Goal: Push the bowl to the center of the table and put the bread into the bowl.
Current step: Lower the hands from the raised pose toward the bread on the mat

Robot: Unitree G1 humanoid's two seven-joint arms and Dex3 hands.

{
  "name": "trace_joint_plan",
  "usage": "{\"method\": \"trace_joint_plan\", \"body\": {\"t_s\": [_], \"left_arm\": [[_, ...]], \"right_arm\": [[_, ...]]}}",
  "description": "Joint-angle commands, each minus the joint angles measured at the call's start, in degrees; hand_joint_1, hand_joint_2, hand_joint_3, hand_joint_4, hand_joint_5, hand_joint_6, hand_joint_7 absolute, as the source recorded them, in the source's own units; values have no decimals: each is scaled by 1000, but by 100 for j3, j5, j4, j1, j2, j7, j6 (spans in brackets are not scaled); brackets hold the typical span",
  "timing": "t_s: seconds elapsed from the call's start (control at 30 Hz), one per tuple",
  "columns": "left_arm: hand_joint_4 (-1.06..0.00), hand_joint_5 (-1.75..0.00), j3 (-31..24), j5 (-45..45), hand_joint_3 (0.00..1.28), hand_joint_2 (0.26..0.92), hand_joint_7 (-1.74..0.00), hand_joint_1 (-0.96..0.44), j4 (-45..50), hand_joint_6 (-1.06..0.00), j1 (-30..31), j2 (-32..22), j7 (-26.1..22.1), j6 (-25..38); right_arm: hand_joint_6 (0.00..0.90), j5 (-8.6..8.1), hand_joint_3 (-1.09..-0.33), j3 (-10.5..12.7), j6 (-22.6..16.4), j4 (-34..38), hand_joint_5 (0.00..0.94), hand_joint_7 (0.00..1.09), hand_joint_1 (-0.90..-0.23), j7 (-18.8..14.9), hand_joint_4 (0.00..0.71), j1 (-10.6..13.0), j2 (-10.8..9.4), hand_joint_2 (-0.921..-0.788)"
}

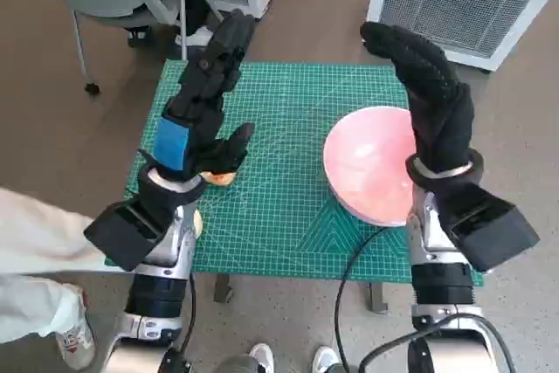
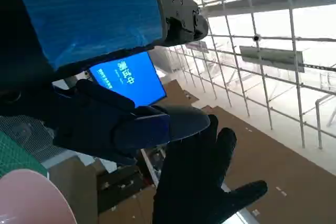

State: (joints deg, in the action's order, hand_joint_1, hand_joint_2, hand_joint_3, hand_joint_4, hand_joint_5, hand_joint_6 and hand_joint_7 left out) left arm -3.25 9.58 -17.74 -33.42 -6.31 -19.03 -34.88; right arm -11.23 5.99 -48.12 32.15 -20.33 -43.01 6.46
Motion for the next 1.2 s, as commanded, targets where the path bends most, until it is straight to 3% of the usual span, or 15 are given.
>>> {"method": "trace_joint_plan", "body": {"t_s": [0.03, 0.57, 0.7, 0.9, 1.03, 1.2], "left_arm": [[-187, 0, 2, -36, 478, 921, -124, -549, 33, -239, 61, -2, 38, -31], [-187, 0, 14, -26, 477, 921, -131, -548, 57, -235, 54, 1, 38, -7], [-187, 0, 10, -2, 477, 921, -133, -545, 27, -234, 45, 2, 24, -7], [-188, 0, 7, 84, 476, 921, -136, -543, 18, -233, 53, 23, -18, 24], [-188, -1, -8, 147, 469, 921, -138, -543, 16, -232, 75, 22, -50, 30], [-190, -1, -27, 174, 463, 921, -139, -549, 9, -231, 115, 17, -63, 11]], "right_arm": [[-1, -57, -771, 16, 27, 89, 0, 668, -629, -46, 299, 165, 8, -921], [-1, 9, -769, 184, -155, 412, 2, 652, -638, 13, 302, 116, 163, -921], [-1, 29, -778, 315, -309, 627, 3, 653, -634, 51, 304, 80, 315, -921], [-1, 25, -817, 607, -605, 1298, 1, 657, -612, 83, 301, -37, 695, -921], [-1, 134, -845, 800, -656, 1643, 0, 658, -596, 348, 294, -41, 918, -921], [-1, 375, -864, 998, -561, 2042, 0, 658, -577, 963, 286, 39, 1125, -921]]}}
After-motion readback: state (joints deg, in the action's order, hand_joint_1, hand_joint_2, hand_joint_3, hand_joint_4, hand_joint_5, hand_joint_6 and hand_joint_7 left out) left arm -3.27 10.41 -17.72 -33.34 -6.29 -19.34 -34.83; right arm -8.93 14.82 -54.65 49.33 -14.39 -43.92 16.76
